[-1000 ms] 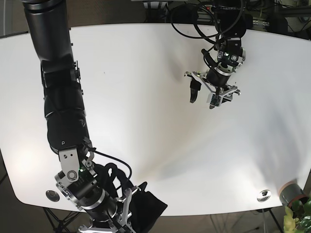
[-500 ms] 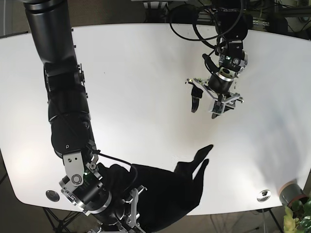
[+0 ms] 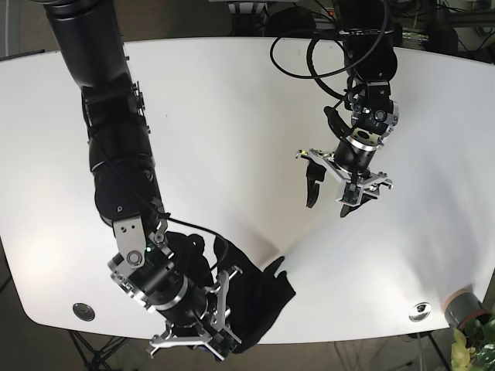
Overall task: Fold the T-shirt properly
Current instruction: 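Lift the black shirt with the right gripper and shake it out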
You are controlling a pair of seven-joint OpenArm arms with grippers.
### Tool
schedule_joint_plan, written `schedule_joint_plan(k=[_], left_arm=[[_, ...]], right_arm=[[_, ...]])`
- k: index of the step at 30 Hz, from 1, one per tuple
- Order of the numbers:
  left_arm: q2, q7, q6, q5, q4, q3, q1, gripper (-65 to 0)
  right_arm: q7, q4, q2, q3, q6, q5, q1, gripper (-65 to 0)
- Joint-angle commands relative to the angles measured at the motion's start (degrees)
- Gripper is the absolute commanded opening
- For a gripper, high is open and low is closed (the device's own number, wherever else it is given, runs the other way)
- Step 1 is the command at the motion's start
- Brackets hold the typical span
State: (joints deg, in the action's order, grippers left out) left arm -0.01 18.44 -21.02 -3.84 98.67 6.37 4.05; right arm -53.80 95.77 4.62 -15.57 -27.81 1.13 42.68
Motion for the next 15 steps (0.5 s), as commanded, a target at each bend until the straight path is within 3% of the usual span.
schedule_joint_plan(k=[1,10,15], left_arm=[[-0.03,-1.51,0.14,0.63,0.98,0.09,-0.49,-27.6],[-0.47,-1.51,0.14,0.63,0.89,0.27,0.39,-27.6],[-0.47,-1.51,0.14,0.63,0.89,0.27,0.74,-27.6]], right_arm=[[1.89,2.56,-0.18,0.23,0.43,0.06,-1.58,-62.8],[5.67,6.7,-1.06,0.5,0.87,-0.55,-16.61,-62.6],[6.28,8.89,-1.33,5.95,0.87,-0.38,-25.93,-62.3]])
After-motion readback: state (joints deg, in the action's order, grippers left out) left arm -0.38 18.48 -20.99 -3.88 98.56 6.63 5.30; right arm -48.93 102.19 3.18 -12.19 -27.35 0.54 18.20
